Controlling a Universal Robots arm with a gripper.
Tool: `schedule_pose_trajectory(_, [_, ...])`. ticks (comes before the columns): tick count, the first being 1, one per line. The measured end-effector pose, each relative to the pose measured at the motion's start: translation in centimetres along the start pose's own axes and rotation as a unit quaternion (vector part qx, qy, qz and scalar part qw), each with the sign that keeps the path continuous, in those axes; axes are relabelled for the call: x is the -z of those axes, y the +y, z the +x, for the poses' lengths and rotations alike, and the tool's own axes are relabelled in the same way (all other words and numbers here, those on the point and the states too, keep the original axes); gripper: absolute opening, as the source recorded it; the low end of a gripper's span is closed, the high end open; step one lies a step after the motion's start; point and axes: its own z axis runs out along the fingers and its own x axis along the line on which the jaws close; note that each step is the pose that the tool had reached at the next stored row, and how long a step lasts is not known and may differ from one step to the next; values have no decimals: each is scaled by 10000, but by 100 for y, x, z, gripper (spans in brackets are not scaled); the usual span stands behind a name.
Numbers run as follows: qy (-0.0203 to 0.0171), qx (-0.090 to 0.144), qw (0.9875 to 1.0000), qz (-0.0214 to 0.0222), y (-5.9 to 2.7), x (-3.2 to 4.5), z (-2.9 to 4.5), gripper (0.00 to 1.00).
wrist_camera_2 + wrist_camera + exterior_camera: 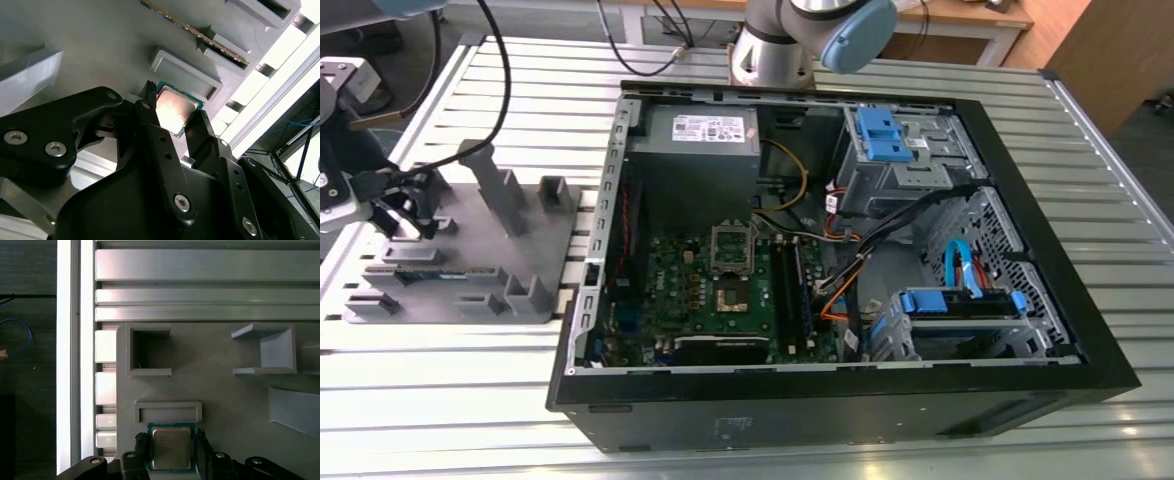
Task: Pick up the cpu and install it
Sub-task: 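Pick up the cpu and move it towards the insertion slot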
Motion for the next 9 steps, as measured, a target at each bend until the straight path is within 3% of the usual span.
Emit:
schedule_pose_trajectory(6, [1,0,10000,0,0,6,1,47])
schedule_pose_trajectory(9, [0,0,10000,0,2,52,-1,47])
